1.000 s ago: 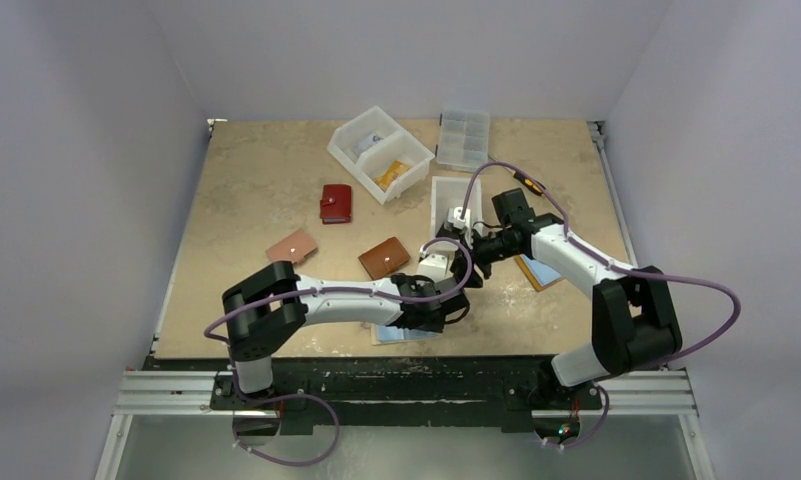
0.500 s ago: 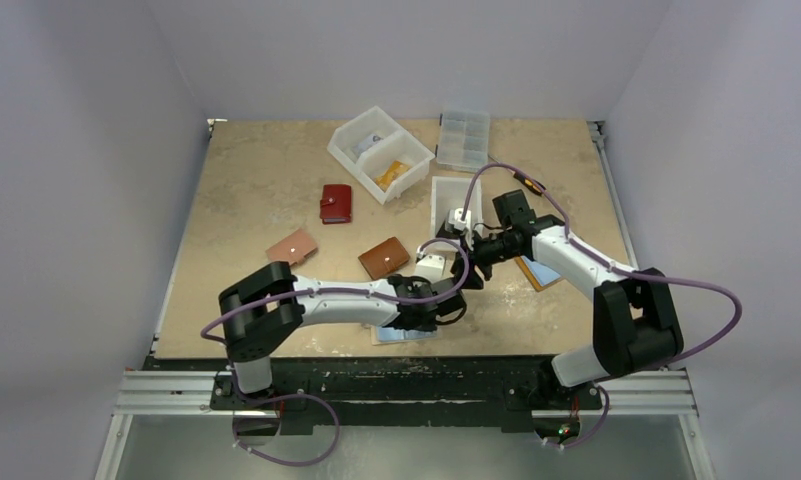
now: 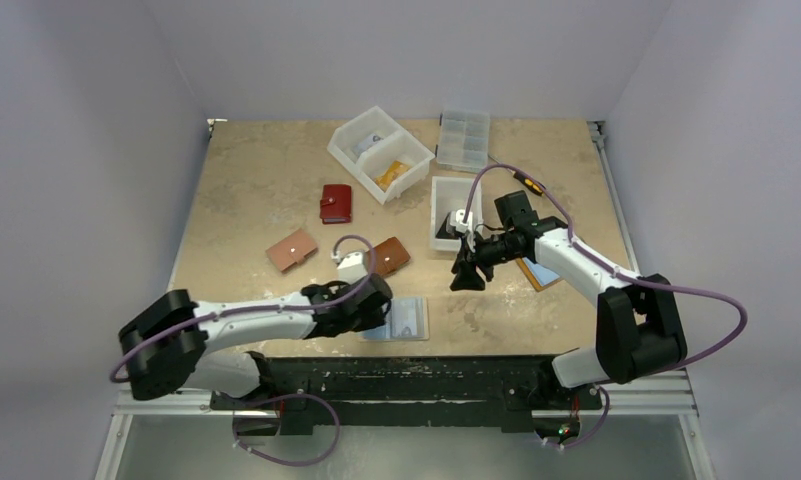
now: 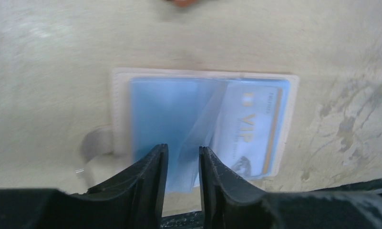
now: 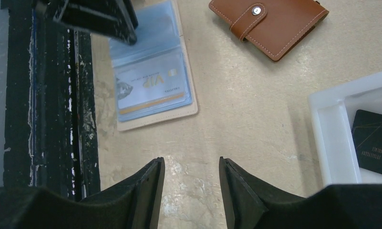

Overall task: Take the credit cards out of the card holder
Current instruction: Remove the credit card from the card holder.

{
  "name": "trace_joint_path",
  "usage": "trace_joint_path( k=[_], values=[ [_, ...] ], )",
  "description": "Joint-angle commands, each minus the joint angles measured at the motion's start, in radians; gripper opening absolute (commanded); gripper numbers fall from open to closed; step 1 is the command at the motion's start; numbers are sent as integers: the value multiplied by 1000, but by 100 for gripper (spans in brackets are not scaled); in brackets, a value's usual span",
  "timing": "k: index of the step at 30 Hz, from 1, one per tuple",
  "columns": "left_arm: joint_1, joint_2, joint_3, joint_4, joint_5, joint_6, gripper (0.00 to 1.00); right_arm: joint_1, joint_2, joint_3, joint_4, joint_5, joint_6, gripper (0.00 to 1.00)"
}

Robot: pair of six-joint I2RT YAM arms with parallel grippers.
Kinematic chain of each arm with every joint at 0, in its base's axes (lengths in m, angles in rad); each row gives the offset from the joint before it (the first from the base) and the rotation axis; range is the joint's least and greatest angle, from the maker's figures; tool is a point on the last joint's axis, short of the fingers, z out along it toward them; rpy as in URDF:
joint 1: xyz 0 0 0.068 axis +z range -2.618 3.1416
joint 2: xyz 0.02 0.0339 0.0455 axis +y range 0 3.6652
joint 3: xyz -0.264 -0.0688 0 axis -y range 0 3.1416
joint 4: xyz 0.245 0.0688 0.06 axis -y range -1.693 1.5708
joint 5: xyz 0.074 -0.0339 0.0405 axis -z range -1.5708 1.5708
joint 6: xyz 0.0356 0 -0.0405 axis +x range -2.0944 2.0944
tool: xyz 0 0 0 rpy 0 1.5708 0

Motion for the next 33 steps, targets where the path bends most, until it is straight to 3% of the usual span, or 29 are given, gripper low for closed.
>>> trace_joint_path(
  k=[1,4,9,11,14,22,28,33],
  values=[
    [45,-182,-143,21,-7,-208,39,-3,-25,-3,-10,-21,-29,53],
    [50,-325,-196,-58,-58,-295,51,-3,-22,-2,-13,-27,-35,53],
    [50,-482,-208,-200,-135,-325,54,-3,-14,3,-22,-38,-45,53],
    [50,-529,-208,-159,-123,-231,55,-2,-10,6,-28,-42,-53,53],
    [50,-572,-230,72,-20,-36,55,0,-4,11,-43,-51,-77,53],
    [50,-443,-243,349,120,53,55,79,2,9,-63,-75,-111,52],
    [50,-312,-247,469,149,66,56,248,38,25,25,2,30,26],
    [52,-267,-254,487,136,71,54,313,184,133,23,43,161,17]
  ],
)
